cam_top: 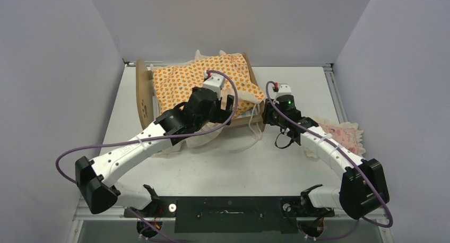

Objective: Set up the pet bed

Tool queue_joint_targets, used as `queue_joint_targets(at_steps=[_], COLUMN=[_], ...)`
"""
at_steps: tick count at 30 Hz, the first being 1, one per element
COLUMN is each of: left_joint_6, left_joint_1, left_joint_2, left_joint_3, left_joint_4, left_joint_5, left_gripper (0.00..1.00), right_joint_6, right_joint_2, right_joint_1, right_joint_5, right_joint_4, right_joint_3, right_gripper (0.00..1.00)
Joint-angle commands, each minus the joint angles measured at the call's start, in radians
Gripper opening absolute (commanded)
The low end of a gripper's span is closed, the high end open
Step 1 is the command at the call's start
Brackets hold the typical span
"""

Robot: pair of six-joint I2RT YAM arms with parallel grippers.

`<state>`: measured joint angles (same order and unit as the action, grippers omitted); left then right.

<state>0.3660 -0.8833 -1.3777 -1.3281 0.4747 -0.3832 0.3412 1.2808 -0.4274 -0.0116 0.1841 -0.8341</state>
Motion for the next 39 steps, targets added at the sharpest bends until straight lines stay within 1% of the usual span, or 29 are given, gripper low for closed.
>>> queue_joint_targets(at_steps=[1, 4, 7, 9, 12, 14, 16, 19, 24, 26, 32, 36, 38, 39], left_joint_6=[0.05, 0.079, 0.109, 0.129, 0.155, 0.169, 0.177, 0.179, 0.186, 0.188, 0.165, 0.131, 0.118, 0.114], left_joint_1=[0.0, -0.005, -0.009, -0.017, -0.049, -0.07, -0.095, -0.132, -0.173, -0.187, -0.213, -0.215, -0.215, -0.216], left_joint_2=[0.117, 0.181, 0.241, 0.276, 0.311, 0.324, 0.332, 0.341, 0.338, 0.329, 0.272, 0.207, 0.164, 0.14], left_joint_3=[0.077, 0.136, 0.2, 0.238, 0.298, 0.325, 0.347, 0.367, 0.381, 0.383, 0.38, 0.365, 0.353, 0.346], left_joint_4=[0.068, 0.083, 0.093, 0.088, 0.072, 0.055, 0.037, 0.018, 0.01, 0.01, -0.009, -0.024, -0.027, -0.032], left_joint_5=[0.044, 0.069, 0.089, 0.102, 0.114, 0.124, 0.125, 0.107, 0.081, 0.069, 0.042, 0.029, 0.025, 0.026], left_gripper=[0.91, 0.91, 0.9, 0.9, 0.89, 0.89, 0.88, 0.88, 0.88, 0.88, 0.88, 0.88, 0.88, 0.88], right_joint_6=[-0.025, 0.06, 0.19, 0.263, 0.331, 0.358, 0.363, 0.364, 0.393, 0.398, 0.375, 0.384, 0.385, 0.384], right_joint_2=[-0.065, -0.155, -0.231, -0.254, -0.238, -0.201, -0.146, -0.079, -0.008, 0.019, 0.132, 0.17, 0.169, 0.161], right_joint_1=[0.018, 0.017, 0.01, -0.005, -0.039, -0.059, -0.08, -0.101, -0.098, -0.088, -0.079, -0.078, -0.076, -0.07], right_joint_5=[-0.028, -0.031, 0.003, 0.004, -0.009, -0.021, -0.029, -0.082, -0.194, -0.208, -0.141, -0.115, -0.118, -0.119], right_joint_4=[0.012, 0.034, -0.015, -0.065, -0.169, -0.298, -0.388, -0.474, -0.565, -0.601, -0.701, -0.728, -0.73, -0.722], right_joint_3=[-0.034, 0.056, 0.198, 0.276, 0.362, 0.399, 0.418, 0.425, 0.448, 0.458, 0.459, 0.466, 0.477, 0.483], right_gripper=[0.39, 0.41, 0.41, 0.41, 0.4, 0.4, 0.4, 0.41, 0.41, 0.4, 0.38, 0.36, 0.31, 0.22])
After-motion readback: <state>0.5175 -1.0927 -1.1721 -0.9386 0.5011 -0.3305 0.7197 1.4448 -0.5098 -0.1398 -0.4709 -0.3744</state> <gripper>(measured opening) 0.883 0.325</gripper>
